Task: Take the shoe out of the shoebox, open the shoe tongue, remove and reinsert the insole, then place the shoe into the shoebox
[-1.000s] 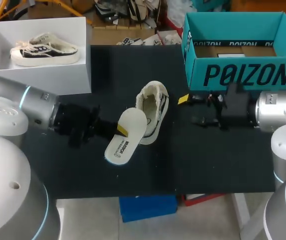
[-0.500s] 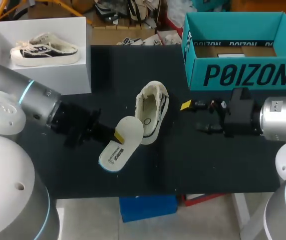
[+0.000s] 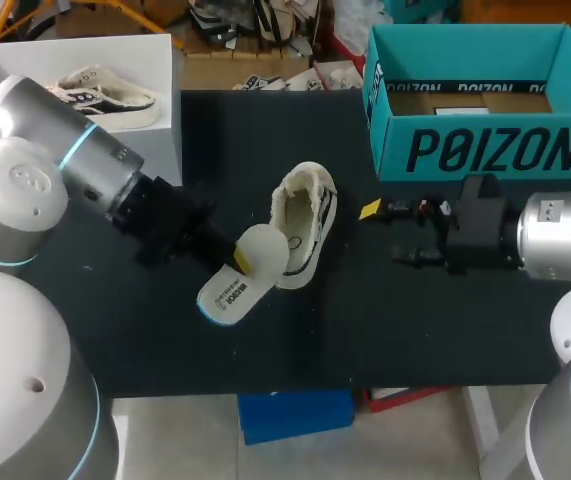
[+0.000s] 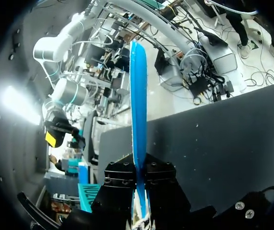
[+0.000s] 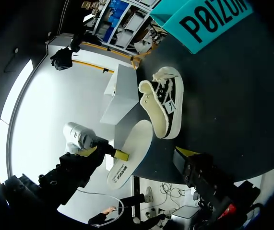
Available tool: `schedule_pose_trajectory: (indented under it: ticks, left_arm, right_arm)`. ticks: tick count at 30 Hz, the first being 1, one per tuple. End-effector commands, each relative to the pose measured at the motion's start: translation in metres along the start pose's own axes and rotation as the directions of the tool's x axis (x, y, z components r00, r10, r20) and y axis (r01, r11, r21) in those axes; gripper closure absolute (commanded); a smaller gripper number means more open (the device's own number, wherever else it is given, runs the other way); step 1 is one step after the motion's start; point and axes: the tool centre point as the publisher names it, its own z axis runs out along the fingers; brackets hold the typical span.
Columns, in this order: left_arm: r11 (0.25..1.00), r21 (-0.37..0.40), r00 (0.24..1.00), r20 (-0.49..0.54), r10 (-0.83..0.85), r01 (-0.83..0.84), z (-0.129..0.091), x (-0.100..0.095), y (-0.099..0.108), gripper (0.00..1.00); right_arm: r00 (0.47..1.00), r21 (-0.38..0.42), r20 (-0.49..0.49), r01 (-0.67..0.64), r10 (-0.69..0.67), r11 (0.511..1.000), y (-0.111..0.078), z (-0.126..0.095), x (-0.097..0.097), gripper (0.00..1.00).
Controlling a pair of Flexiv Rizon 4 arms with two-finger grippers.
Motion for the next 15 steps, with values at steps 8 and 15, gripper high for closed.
schedule_pose_trajectory:
  ticks: [8, 15]
  left_arm:
    - [0.998, 0.066, 0.997, -0.080, 0.014, -0.009, 0.020, 0.002, 0.032, 1.00]
    - [0.998, 0.063, 0.996, -0.084, 0.006, -0.001, 0.026, 0.003, 0.048, 1.00]
  right_arm:
    - [1.000, 0.001, 0.000, 0.000, 0.000, 1.000, 0.000, -0.001, 0.000, 0.00]
    - [1.000, 0.001, 0.000, 0.000, 0.000, 1.000, 0.000, -0.001, 0.000, 0.00]
